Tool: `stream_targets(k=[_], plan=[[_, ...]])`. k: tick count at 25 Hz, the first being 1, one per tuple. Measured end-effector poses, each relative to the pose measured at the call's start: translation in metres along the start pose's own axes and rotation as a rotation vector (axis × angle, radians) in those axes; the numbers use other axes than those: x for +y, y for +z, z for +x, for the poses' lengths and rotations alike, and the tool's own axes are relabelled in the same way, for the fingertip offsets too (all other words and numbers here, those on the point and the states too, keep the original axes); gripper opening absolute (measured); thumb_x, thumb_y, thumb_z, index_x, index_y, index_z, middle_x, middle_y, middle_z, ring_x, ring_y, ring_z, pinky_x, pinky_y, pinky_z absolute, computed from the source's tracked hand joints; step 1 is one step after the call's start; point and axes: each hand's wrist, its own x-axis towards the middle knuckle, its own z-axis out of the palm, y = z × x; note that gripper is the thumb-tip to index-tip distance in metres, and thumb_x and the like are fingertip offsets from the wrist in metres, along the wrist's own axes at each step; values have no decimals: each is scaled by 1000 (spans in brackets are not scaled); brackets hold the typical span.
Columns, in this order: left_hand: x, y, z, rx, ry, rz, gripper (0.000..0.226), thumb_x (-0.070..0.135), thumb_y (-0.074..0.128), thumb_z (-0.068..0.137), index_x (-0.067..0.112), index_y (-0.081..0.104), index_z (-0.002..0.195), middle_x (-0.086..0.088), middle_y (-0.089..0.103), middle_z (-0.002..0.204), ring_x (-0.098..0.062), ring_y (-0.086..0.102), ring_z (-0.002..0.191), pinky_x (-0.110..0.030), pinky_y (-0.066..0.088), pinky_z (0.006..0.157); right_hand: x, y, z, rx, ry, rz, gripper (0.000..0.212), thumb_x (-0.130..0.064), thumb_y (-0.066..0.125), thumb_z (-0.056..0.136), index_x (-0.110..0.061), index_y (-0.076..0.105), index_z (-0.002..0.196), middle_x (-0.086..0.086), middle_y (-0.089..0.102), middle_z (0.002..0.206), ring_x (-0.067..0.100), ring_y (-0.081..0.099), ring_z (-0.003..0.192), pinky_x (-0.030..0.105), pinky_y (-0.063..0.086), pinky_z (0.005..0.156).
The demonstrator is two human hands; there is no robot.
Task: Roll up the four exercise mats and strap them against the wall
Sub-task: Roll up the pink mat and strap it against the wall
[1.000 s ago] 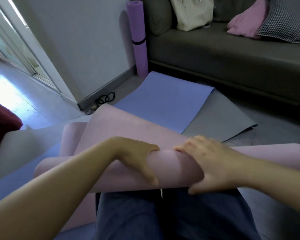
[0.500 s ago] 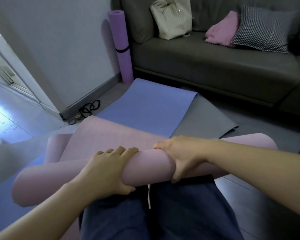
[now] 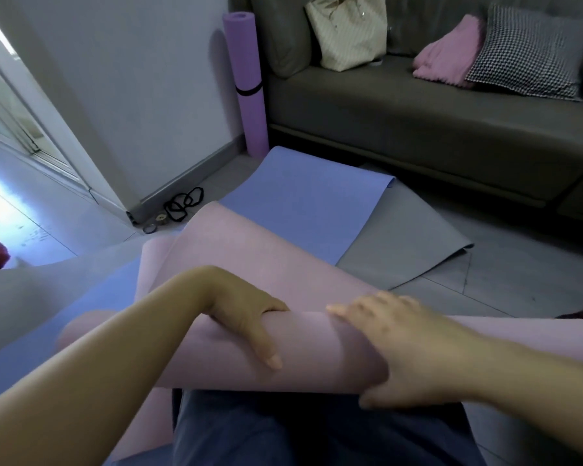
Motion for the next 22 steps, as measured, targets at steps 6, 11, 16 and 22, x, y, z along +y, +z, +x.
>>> stream_targets(k=[6,11,16,22], plan=[[-5,-12,-4,154,-75,57,83,73,65,62,35,45,133,17,55,121,-9,57,111,-28,42,99,0,24,28,148,38,6,97,-65,72,57,-32,28,137,-4,49,124,20,50,112,34,44,91],[-7,41,-9,972,16,312,68,77,26,78,37,46,130,14,50,120,-13,53,112,-33,40,93,28,-11,63,-213,2,351,74,-47,85,61,-40,42,121,-17,53,117,8,52,106,26,45,88],[-5,49,-13,909,-66,519,91,90,45,54,41,36,131,15,52,116,-14,54,106,-33,41,89,36,-22,92,-435,45,472,73,-42,86,63,-39,44,123,-14,51,122,11,54,112,35,48,97],[-6,33,-24,579,-50,125,60,78,65,58,38,55,102,17,62,93,-5,58,87,-31,49,82,17,-40,67,-350,24,303,81,-54,80,64,-40,38,132,-12,47,129,12,54,112,32,49,94]])
